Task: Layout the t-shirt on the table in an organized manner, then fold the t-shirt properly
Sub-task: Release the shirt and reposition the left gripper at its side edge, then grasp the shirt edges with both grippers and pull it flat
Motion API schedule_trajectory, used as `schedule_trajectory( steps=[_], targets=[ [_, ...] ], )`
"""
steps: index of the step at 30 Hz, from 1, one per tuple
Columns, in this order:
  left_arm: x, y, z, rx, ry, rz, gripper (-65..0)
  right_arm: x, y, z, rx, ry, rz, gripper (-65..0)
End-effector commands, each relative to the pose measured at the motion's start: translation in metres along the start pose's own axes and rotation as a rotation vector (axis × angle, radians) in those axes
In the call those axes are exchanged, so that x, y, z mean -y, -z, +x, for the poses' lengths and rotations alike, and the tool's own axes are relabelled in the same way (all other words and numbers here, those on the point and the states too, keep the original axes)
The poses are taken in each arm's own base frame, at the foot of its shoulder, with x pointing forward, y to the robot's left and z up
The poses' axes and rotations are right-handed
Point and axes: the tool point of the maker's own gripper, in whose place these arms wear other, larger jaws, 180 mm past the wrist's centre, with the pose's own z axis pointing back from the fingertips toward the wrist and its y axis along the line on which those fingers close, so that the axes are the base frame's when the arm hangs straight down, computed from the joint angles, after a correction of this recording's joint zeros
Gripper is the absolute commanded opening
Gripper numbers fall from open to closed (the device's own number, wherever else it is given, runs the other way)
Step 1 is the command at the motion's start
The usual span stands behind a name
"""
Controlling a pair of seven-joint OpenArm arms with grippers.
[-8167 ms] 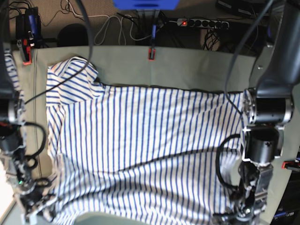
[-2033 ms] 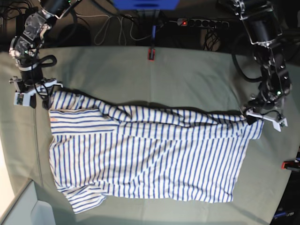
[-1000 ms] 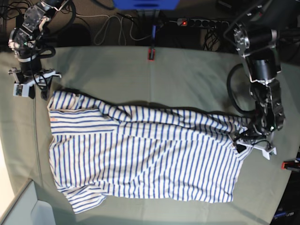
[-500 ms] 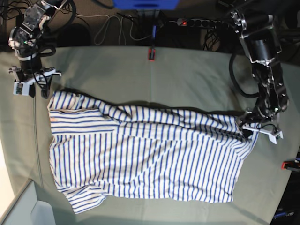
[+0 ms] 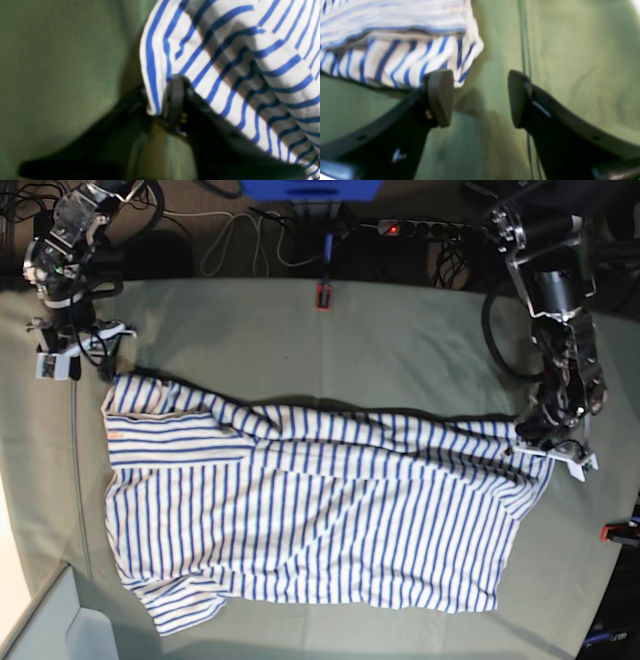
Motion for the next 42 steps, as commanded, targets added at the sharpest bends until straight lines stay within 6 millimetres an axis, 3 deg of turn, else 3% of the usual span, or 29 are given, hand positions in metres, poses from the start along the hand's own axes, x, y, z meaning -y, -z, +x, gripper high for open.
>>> schedule_trajectory(
  steps=[1,3,12,21,23,24,26,27,30,34,38,42],
  targets=[
    [0.001,-0.003,0.022,0.055,0.004,-0.006,-60.3,0.004,0.001,0.024,0.082,-0.006,0.003,-27.8],
    [0.001,-0.003,0.022,0.053,0.004,-0.006,-65.0,-0.003,0.003,0.027,0.087,-0.014,0.021,-27.5],
    [-0.003,-0.003,0.013,0.039,0.007,0.002,-64.8,-0.032,0.004,0.029,0.083,-0.065,0.1,-27.4],
    [-0.009,-0.003,0.004,0.027,0.011,0.012,-64.8,-0.055,0.017,0.005,0.021,-0.038,0.171,-28.3],
    [-0.011,-0.003,0.002,0.023,0.012,0.015,-64.8,-0.057,0.02,0.006,0.021,-0.035,0.176,-34.4],
    [-0.012,-0.003,0.001,0.022,0.015,0.018,-64.8,-0.057,0.02,0.005,0.018,-0.035,0.176,-40.7],
    [-0.012,-0.003,0.0,0.014,0.02,0.021,-64.8,-0.053,0.018,0.005,0.023,-0.036,0.166,-60.2],
    [-0.013,-0.004,0.001,0.019,0.022,0.021,-64.8,-0.053,0.017,0.009,0.028,-0.042,0.163,-65.0],
    [-0.019,-0.012,0.003,0.01,0.032,0.025,-64.9,-0.039,0.002,0.029,0.079,-0.102,0.135,-64.7],
    [-0.008,-0.039,0.052,0.089,0.08,0.003,-64.9,-0.034,-0.008,0.084,0.208,-0.179,0.109,-65.0],
    [0.017,-0.053,0.096,0.148,0.085,-0.038,-64.9,-0.03,-0.003,0.131,0.25,-0.229,0.068,-65.0],
    [0.026,-0.056,0.106,0.112,0.075,-0.05,-64.9,-0.006,-0.005,0.142,0.193,-0.226,-0.019,-65.0]
  ],
)
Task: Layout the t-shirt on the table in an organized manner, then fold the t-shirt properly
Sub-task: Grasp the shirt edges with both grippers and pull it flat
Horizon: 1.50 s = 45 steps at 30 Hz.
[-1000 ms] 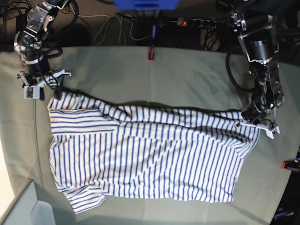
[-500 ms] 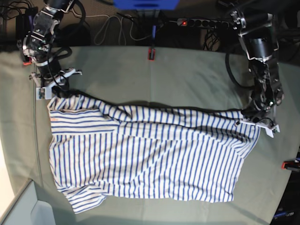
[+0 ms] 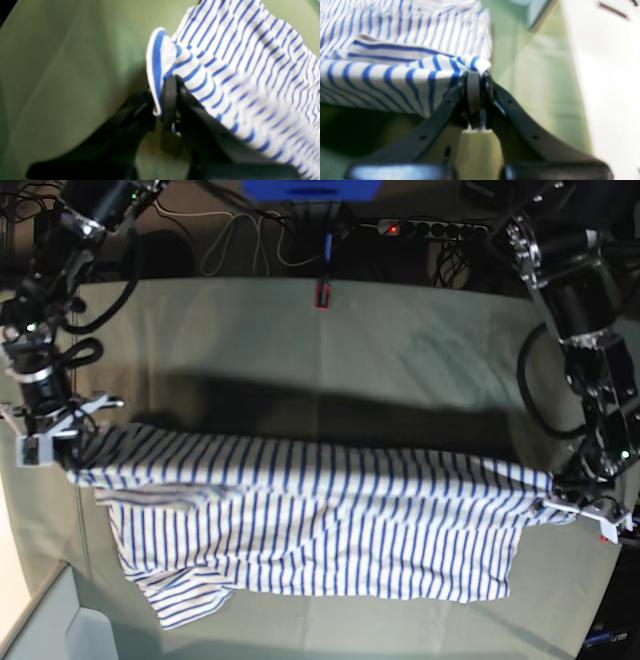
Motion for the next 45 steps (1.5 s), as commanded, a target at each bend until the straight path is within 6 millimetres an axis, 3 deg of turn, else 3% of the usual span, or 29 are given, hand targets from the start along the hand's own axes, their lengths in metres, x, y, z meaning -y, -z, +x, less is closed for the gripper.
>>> schedule_trajectory(
  steps=[1,3,6,15,21,27,33,39,43,45],
  targets=[
    [-0.004,-0.005,0.015,0.029,0.001,0.013,-64.9,0.012,-0.006,0.004,0.012,-0.011,-0.024,-65.0],
    [-0.006,-0.004,0.005,-0.008,0.001,0.018,-64.9,0.019,-0.011,-0.007,-0.01,-0.001,-0.045,-65.0],
    [-0.02,-0.004,-0.026,-0.06,0.01,0.04,-64.9,0.02,-0.024,-0.033,-0.073,0.002,-0.044,-65.0],
    [-0.058,-0.014,-0.102,-0.199,0.041,0.109,-64.9,0.002,-0.067,-0.095,-0.198,0.069,0.015,-65.0],
    [-0.087,-0.027,-0.144,-0.278,0.039,0.162,-64.9,0.001,-0.1,-0.128,-0.275,0.068,0.027,-65.0],
    [-0.124,-0.053,-0.152,-0.261,0.0,0.236,-64.9,-0.007,-0.133,-0.142,-0.235,0.083,0.044,-65.0],
    [-0.133,-0.068,-0.164,-0.273,0.028,0.257,-64.9,-0.014,-0.143,-0.175,-0.266,0.17,0.04,-65.0],
    [-0.138,-0.065,-0.177,-0.308,0.005,0.264,-64.6,-0.016,-0.145,-0.183,-0.245,0.207,0.035,-65.0],
    [-0.136,-0.063,-0.175,-0.307,-0.001,0.26,-63.8,-0.016,-0.145,-0.183,-0.245,0.206,0.036,-54.8],
    [-0.135,-0.062,-0.175,-0.31,-0.003,0.257,-58.3,-0.016,-0.144,-0.181,-0.238,0.204,0.035,-47.3]
  ],
)
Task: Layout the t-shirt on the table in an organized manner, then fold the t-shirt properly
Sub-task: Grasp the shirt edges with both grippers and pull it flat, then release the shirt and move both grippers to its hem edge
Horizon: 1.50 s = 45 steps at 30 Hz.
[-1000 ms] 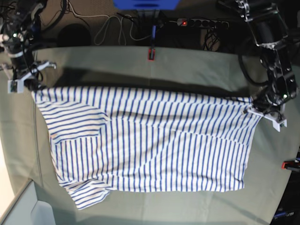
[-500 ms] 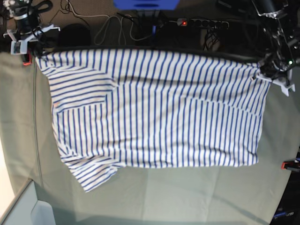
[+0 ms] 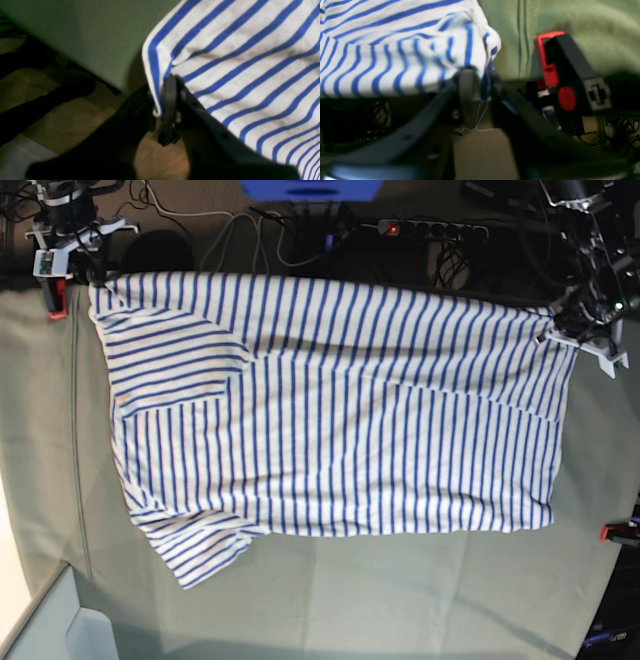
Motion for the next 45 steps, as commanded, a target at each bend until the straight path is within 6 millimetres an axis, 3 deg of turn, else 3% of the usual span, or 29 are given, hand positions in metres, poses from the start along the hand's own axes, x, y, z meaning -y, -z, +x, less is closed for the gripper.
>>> schedule_trajectory(
  steps=[1,4,7,11,16,21,23,27,31,36,40,45],
  targets=[
    [-0.007,-0.004,0.011,0.023,0.003,0.023,-53.8,0.005,-0.004,0.011,0.045,-0.004,-0.006,-43.8],
    [-0.007,-0.005,0.012,0.028,0.003,0.025,-37.2,0.006,-0.003,0.014,0.053,-0.005,-0.007,-34.1],
    [-0.011,-0.006,0.013,0.029,0.009,0.033,-27.9,0.024,-0.009,0.022,0.075,-0.008,-0.065,-30.1],
    [-0.029,-0.012,0.025,0.066,-0.05,0.06,-23.4,0.047,-0.012,0.048,0.143,-0.015,-0.143,-29.8],
    [-0.025,-0.036,0.074,0.21,-0.087,0.046,-22.9,0.077,-0.017,0.077,0.227,-0.005,-0.243,-29.8],
    [0.008,-0.056,0.14,0.361,-0.113,-0.028,-22.9,0.077,0.002,0.115,0.334,0.017,-0.251,-29.6],
    [0.027,-0.062,0.169,0.405,-0.13,-0.07,-23.0,0.074,0.013,0.138,0.395,0.026,-0.245,-29.6],
    [0.076,-0.068,0.199,0.405,-0.088,-0.159,-23.0,0.071,0.039,0.166,0.374,-0.019,-0.264,-29.7],
    [0.093,-0.069,0.198,0.353,-0.056,-0.186,-23.0,0.075,0.047,0.173,0.337,-0.04,-0.278,-29.7],
    [0.088,-0.067,0.206,0.41,-0.071,-0.177,-23.0,0.068,0.057,0.189,0.366,-0.043,-0.255,-29.6],
    [0.085,-0.051,0.204,0.419,-0.089,-0.167,-23.0,0.058,0.065,0.198,0.38,-0.044,-0.225,-29.6],
    [0.08,-0.048,0.192,0.347,-0.075,-0.159,-23.0,0.051,0.072,0.188,0.351,-0.044,-0.197,-29.6]
  ],
)
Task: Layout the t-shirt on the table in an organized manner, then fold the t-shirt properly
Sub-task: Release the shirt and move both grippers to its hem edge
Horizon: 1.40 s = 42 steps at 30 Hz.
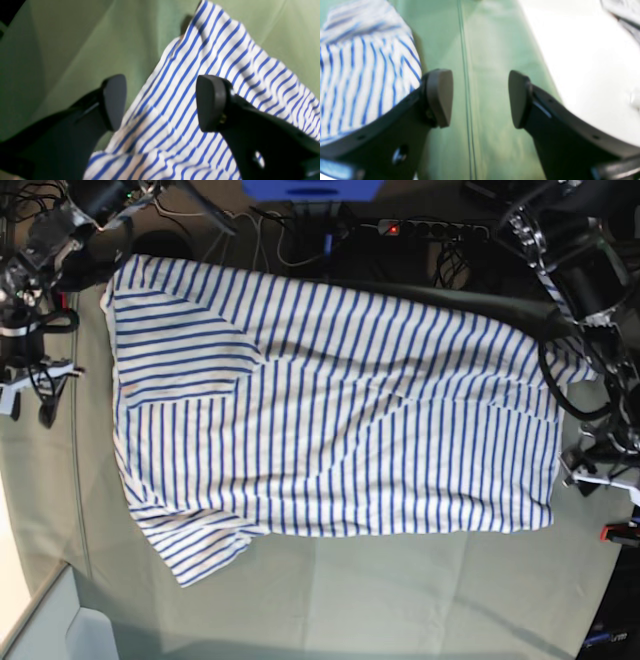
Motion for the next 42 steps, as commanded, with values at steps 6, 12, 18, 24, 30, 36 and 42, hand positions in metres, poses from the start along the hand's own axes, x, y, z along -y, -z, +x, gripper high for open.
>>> schedule_trajectory(
  steps=[6,12,18,24,30,36,42],
  targets=[
    [0.003,0.019,0.025,0.115,-0.028,-0.011,-23.0,0.007,0.019,0.009,0.038,0.03,0.016,-29.6],
    [0.043,0.047,0.008,0.042,0.042,-0.063,-23.0,0.011,0.023,0.004,0.022,0.035,0.019,-29.6],
    [0.046,0.004,-0.021,-0.051,0.072,-0.093,-23.0,0.015,0.014,-0.011,-0.01,0.025,0.016,-29.6],
    [0.007,-0.024,-0.081,-0.09,0.039,-0.035,-23.0,0.014,0.013,-0.016,-0.022,0.033,0.018,-29.6],
    [-0.038,-0.031,-0.16,-0.253,0.047,0.047,-23.0,0.015,0.013,-0.014,-0.018,0.027,0.017,-29.6],
    [-0.05,-0.063,-0.223,-0.381,0.009,0.033,-23.0,0.022,0.014,-0.011,-0.014,0.014,0.011,-29.6],
    [-0.036,-0.077,-0.203,-0.313,0.002,-0.024,-23.0,0.022,0.012,-0.011,-0.015,0.009,0.011,-29.6]
  ],
)
